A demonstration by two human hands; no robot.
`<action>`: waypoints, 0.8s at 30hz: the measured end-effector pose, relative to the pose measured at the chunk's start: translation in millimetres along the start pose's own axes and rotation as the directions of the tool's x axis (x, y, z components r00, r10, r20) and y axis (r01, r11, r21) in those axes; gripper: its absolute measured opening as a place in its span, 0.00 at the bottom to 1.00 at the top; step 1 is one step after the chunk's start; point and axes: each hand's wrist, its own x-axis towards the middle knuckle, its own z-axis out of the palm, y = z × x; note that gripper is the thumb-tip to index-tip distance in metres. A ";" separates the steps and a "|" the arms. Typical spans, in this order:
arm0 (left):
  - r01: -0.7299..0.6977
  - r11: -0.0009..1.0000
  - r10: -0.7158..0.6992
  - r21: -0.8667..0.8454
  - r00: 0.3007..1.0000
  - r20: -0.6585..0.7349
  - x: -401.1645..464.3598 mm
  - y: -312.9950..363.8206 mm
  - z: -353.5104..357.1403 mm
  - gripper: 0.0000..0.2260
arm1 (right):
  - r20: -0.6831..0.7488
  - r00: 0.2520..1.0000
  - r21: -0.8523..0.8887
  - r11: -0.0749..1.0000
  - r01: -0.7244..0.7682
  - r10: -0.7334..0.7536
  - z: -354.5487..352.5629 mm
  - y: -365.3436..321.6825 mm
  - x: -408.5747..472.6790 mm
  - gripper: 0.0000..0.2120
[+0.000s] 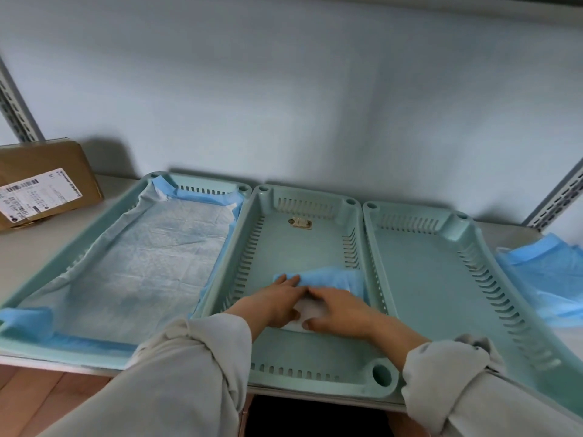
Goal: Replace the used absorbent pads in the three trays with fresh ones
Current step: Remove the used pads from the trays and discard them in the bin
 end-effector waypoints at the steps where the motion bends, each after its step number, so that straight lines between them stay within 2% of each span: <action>1: -0.003 1.000 0.003 -0.008 1.000 0.012 0.9 -0.4 -0.6 0.28 | 0.095 0.995 0.049 0.999 -0.002 -0.003 0.1 2.6 0.8 0.33; 4: -0.015 1.000 0.016 -0.020 0.999 0.032 2.3 -4.7 -0.9 0.28 | 0.201 0.979 -0.119 0.993 0.000 0.025 5.5 6.4 6.5 0.42; 7: -0.030 1.000 0.030 -0.006 0.998 0.051 2.6 -7.9 -2.0 0.30 | 0.216 0.971 -0.259 0.965 -0.039 0.098 15.3 4.6 12.5 0.42; 11: -0.027 0.999 0.026 0.021 0.999 0.046 0.1 -8.2 -4.5 0.32 | 0.183 0.971 -0.283 0.954 -0.098 0.154 22.8 1.3 14.7 0.40; 14: 0.006 0.998 -0.013 0.069 0.995 0.103 -4.2 -9.3 -0.1 0.40 | 0.155 0.975 -0.278 0.954 -0.112 0.159 25.6 1.9 16.0 0.40; 16: 0.029 0.993 -0.040 0.118 0.995 0.093 -6.3 -9.5 4.8 0.44 | 0.157 0.976 -0.269 0.957 -0.107 0.154 22.3 1.4 16.1 0.40; 20: 0.081 0.973 -0.084 0.215 0.996 0.007 -6.8 -3.5 8.2 0.40 | 0.142 0.981 -0.226 0.969 -0.099 0.134 14.8 -1.1 8.0 0.38; 22: 0.106 0.967 -0.092 0.233 0.993 -0.069 -9.1 2.0 5.5 0.33 | 0.041 0.995 -0.167 0.983 -0.080 0.088 9.1 -0.9 4.9 0.29; 24: 0.116 0.987 -0.089 0.113 0.972 -0.216 -11.8 6.7 -1.2 0.24 | -0.136 0.990 -0.056 0.997 -0.055 0.047 -3.5 -1.0 1.6 0.19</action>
